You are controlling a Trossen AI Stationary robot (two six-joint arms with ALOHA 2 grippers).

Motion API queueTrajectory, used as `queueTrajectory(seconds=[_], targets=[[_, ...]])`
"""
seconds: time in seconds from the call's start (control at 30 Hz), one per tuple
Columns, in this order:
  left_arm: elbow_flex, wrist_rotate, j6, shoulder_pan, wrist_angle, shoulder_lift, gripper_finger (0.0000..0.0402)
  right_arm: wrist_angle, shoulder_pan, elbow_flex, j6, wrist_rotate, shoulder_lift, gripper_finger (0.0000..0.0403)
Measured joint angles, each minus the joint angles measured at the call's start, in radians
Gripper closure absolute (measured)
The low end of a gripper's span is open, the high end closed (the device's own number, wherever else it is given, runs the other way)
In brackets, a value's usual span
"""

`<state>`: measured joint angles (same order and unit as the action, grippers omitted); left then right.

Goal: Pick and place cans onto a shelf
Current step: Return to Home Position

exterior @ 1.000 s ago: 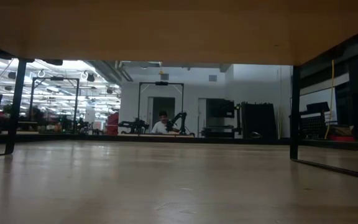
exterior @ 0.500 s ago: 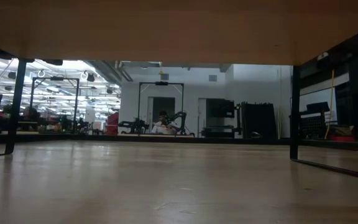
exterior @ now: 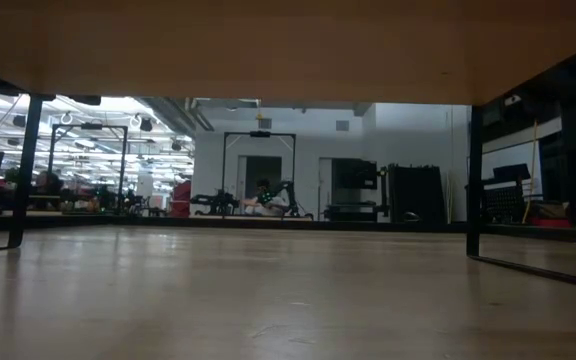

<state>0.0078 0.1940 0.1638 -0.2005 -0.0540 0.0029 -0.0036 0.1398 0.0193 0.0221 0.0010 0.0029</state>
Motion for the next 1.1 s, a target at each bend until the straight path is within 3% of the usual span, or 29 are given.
queueTrajectory(seconds=[0.9, 1.1], targets=[[0.0, 0.01, 0.007, 0.0, 0.01, 0.0, 0.0321, 0.03, 0.0, -0.013, -0.035, -0.003, 0.001, 0.0357], [0.0, 0.034, 0.074, 0.001, 0.008, 0.0, 0.0321, 0.03, 0.0, -0.013, -0.134, -0.003, 0.001, 0.0357]])
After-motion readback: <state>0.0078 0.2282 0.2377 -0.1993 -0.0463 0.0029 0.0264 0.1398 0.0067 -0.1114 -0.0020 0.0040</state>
